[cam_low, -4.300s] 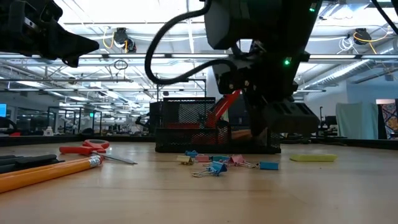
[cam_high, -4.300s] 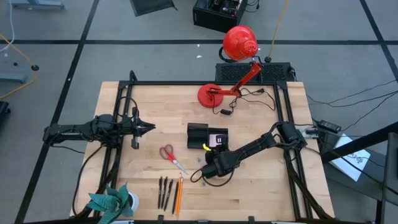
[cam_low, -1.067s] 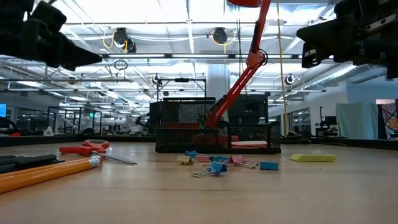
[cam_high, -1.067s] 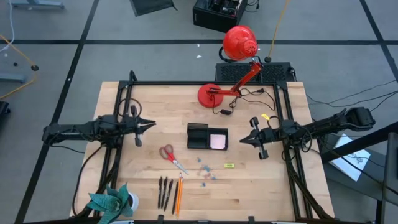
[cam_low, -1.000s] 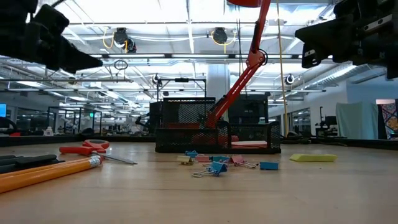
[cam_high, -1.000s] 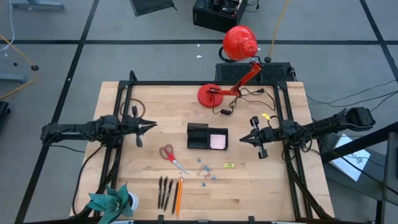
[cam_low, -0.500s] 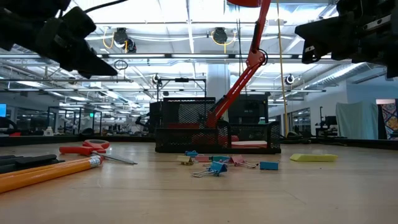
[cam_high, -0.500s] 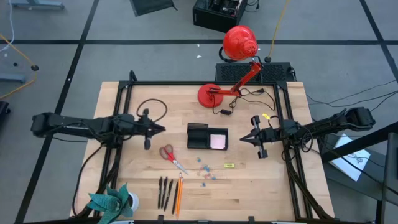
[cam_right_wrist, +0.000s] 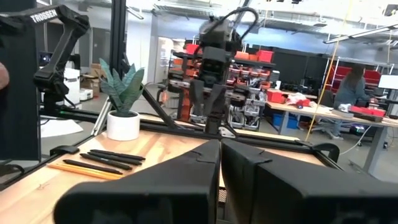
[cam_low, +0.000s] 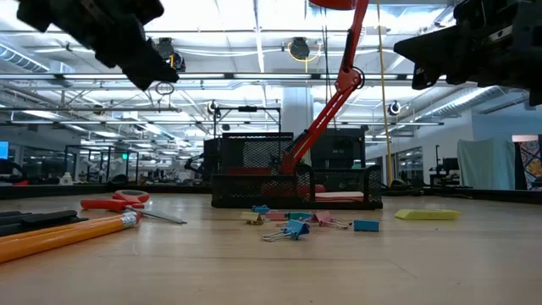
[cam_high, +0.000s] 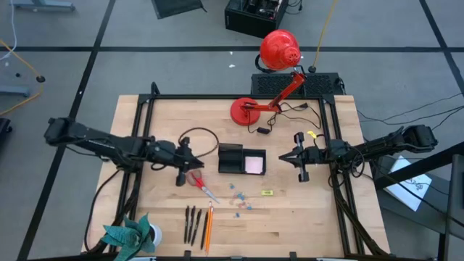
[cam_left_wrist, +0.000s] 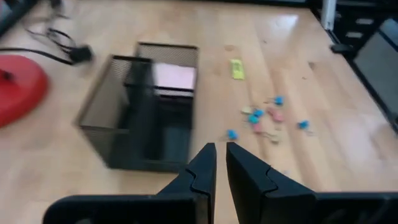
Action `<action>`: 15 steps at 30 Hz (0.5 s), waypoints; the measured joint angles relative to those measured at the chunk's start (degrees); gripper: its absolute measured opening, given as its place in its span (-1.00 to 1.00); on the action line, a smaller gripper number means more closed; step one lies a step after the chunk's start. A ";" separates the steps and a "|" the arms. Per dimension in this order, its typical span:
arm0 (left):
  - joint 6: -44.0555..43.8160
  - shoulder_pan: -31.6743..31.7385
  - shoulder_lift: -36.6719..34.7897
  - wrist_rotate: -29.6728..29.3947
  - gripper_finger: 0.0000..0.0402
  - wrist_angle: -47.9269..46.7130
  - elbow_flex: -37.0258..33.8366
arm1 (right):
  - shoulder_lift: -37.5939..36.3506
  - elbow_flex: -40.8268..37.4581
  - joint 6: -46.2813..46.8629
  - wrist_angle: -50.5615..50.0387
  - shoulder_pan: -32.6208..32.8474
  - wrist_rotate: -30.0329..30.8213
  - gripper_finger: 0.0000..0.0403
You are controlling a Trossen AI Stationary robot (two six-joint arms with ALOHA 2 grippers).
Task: Pick and place office supplies into organizer
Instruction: Put the left pencil into the mesh desk organizer
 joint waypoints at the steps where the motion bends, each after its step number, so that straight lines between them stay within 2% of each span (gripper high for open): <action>1: -1.06 -1.40 1.43 -0.64 -0.79 -1.10 1.32 | 0.02 0.00 0.02 0.00 0.00 0.00 -0.96; 8: -12.68 -9.52 11.47 -8.71 -0.60 -9.49 13.30 | 0.01 -0.02 0.02 -0.04 0.00 -0.02 -0.96; 15: -25.51 -14.16 19.39 -9.89 -0.52 -16.12 24.71 | 0.00 -0.02 -1.74 -0.02 0.00 0.00 -0.96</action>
